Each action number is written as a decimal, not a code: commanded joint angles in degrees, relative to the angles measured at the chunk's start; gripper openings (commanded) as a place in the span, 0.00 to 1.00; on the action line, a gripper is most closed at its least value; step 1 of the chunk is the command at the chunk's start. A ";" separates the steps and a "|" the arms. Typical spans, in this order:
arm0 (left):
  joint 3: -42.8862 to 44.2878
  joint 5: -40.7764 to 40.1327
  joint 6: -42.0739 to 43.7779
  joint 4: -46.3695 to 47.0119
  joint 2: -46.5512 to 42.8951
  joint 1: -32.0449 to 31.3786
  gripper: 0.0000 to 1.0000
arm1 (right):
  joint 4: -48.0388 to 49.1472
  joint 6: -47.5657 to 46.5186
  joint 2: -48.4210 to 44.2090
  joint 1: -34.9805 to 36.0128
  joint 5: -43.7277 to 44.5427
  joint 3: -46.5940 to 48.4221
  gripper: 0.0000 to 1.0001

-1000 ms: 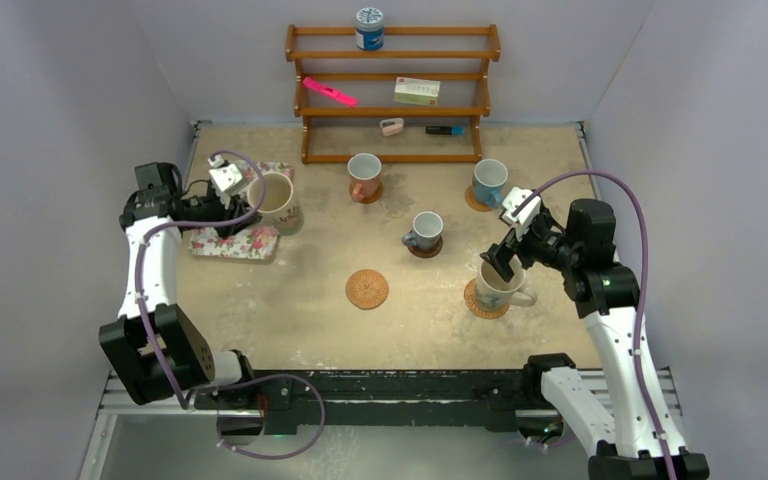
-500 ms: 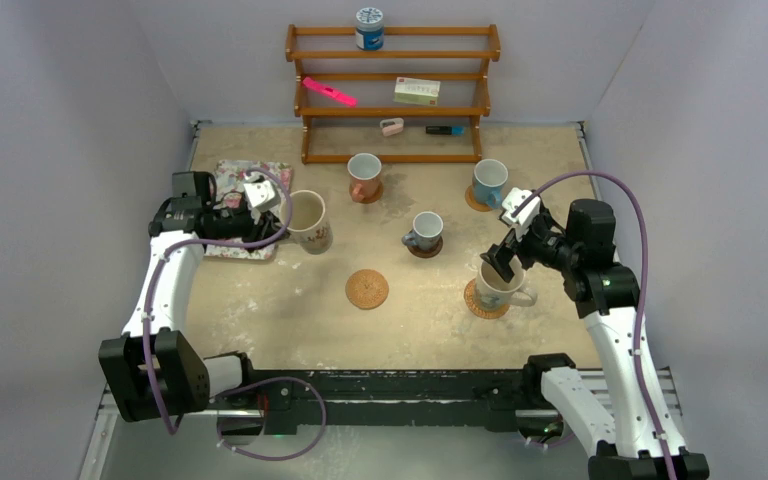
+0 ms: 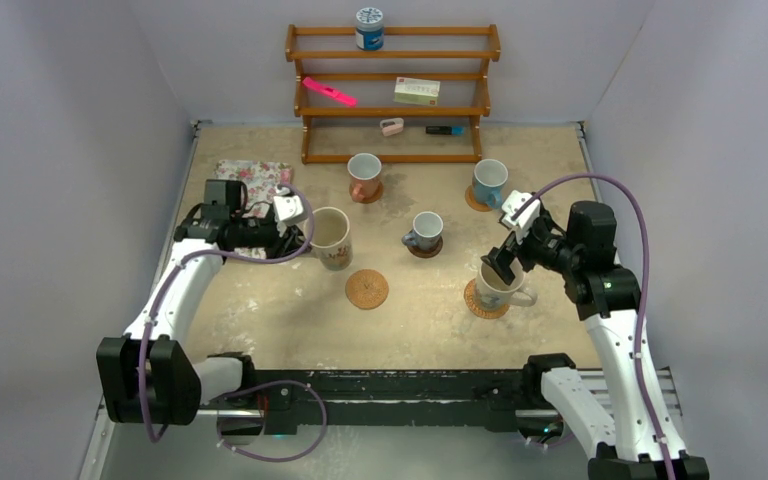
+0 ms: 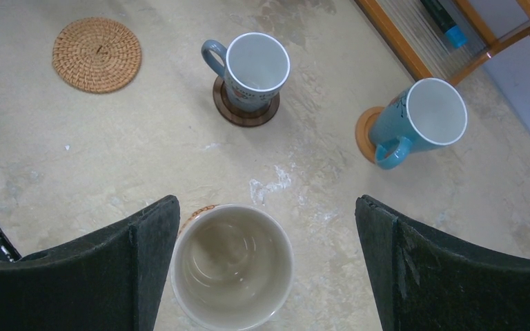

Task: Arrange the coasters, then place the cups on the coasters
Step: Place the cup on the coaster.

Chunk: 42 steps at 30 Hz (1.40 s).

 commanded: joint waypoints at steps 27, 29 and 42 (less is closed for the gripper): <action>-0.41 3.38 -1.51 9.78 -0.21 -9.24 0.00 | -1.80 -2.36 -0.77 0.17 -3.10 -0.03 0.99; 0.63 3.25 -1.59 9.76 0.27 -9.24 0.00 | -3.78 -2.46 -0.53 0.19 -3.13 1.71 0.99; -2.08 -0.61 -9.14 16.28 -3.64 -9.33 0.00 | -7.17 5.33 -5.79 0.17 0.88 5.70 0.99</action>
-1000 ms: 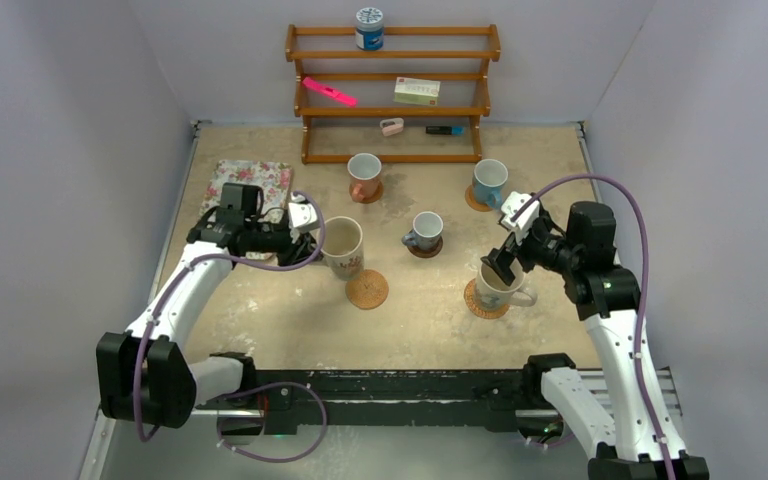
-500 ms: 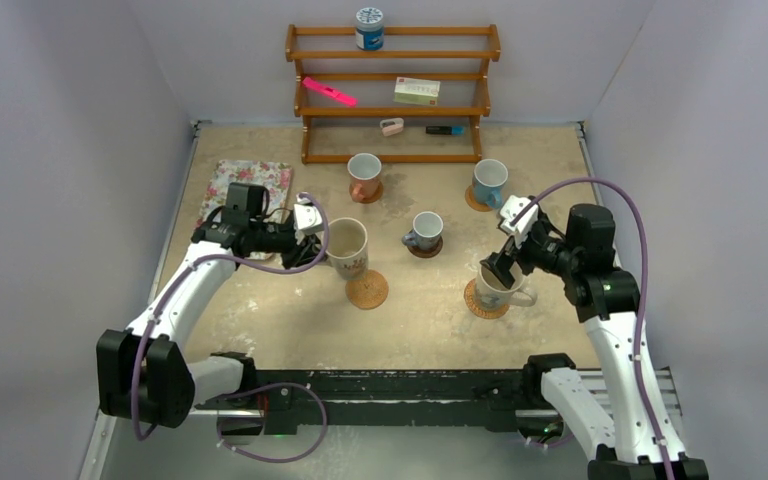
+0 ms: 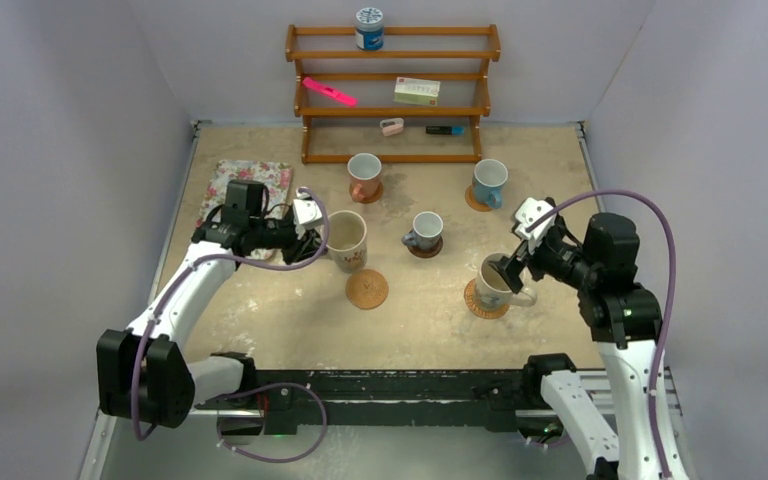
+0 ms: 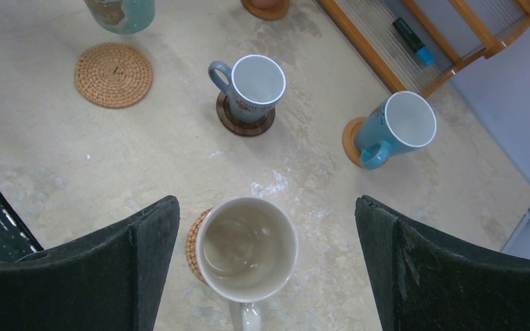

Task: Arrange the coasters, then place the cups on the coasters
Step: Place the cup on the coaster.

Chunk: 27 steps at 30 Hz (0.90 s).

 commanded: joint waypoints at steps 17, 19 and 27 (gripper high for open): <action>-2.02 5.99 -0.84 7.24 -5.56 -0.39 0.00 | 4.24 6.14 -4.50 0.17 -2.35 -2.46 0.99; -2.29 6.35 -0.09 6.89 -6.06 -0.39 0.00 | 4.27 6.18 -4.42 0.17 -2.49 -2.60 0.99; -4.29 5.34 -0.14 9.55 -5.89 -1.36 0.00 | 4.62 5.81 -3.75 0.17 -2.62 -3.13 0.99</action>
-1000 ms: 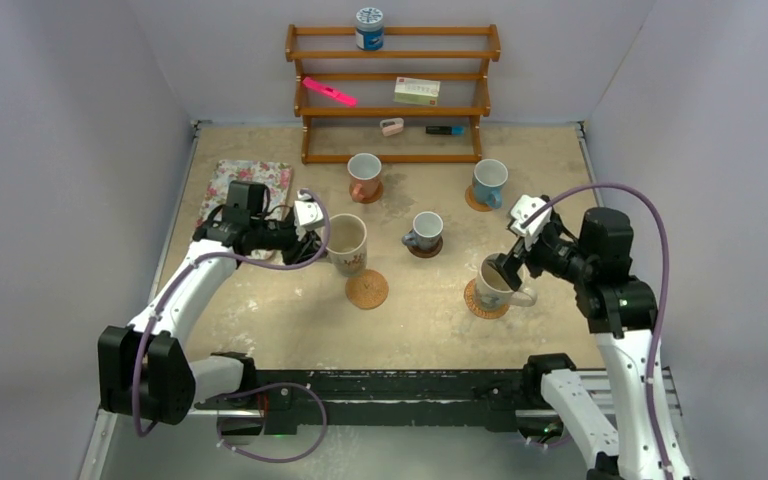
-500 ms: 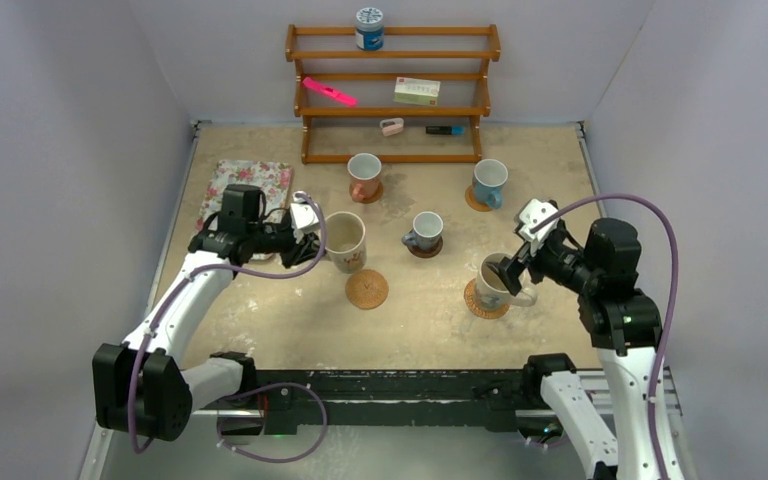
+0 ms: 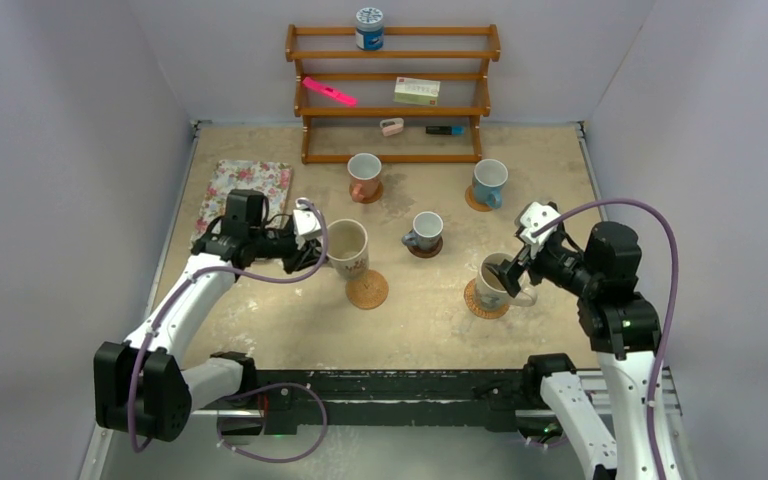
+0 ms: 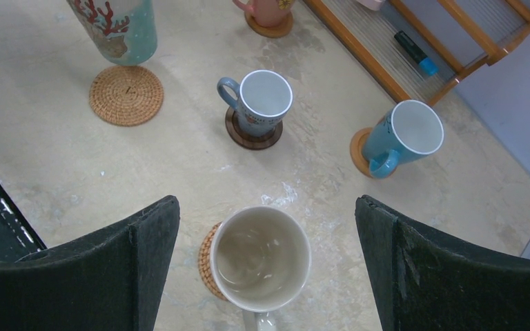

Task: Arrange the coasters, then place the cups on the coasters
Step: Place the cup on the coaster.

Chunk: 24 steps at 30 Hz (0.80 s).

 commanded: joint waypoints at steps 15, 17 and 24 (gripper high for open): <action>-0.62 4.57 4.15 5.52 2.23 -6.37 0.00 | 1.37 0.48 0.08 0.17 -1.77 -0.82 0.99; -0.24 4.72 4.94 4.71 3.26 -6.75 0.00 | 1.33 0.50 -0.09 0.17 -1.86 -0.82 0.99; 0.96 5.23 5.78 3.29 4.84 -7.24 0.00 | 1.38 0.34 -0.31 0.17 -1.89 -1.16 0.99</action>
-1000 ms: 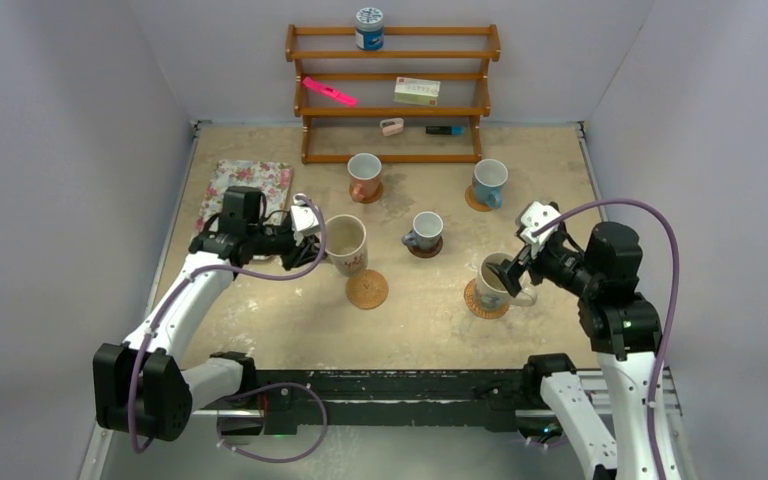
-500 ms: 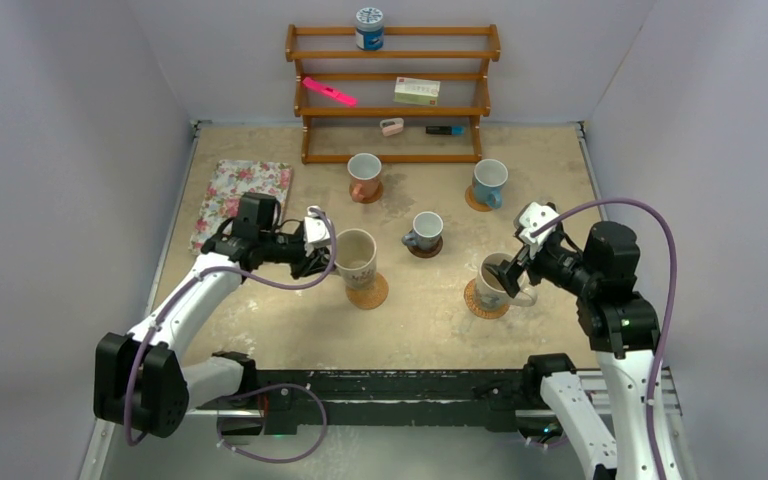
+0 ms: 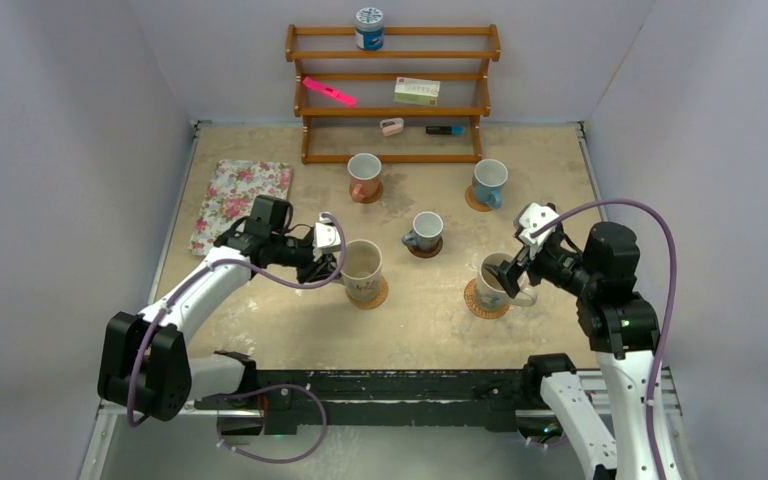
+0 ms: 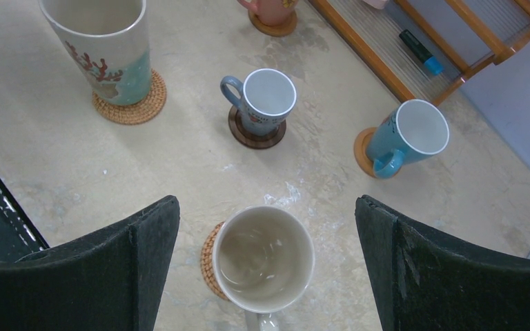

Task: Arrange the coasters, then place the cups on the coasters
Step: Place the cup on the coaster.

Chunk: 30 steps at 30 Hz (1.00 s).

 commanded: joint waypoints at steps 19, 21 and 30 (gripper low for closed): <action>1.49 5.14 -0.78 7.71 0.44 -0.82 0.00 | 0.68 -0.29 -0.94 0.17 -1.93 -0.82 0.99; 1.30 5.09 -1.30 8.25 0.35 -0.83 0.00 | 0.73 -0.32 -0.94 0.17 -1.96 -0.84 0.99; 1.03 5.19 -1.58 8.75 0.67 -1.59 0.00 | 0.57 -0.61 -1.07 0.17 -2.13 -0.93 0.99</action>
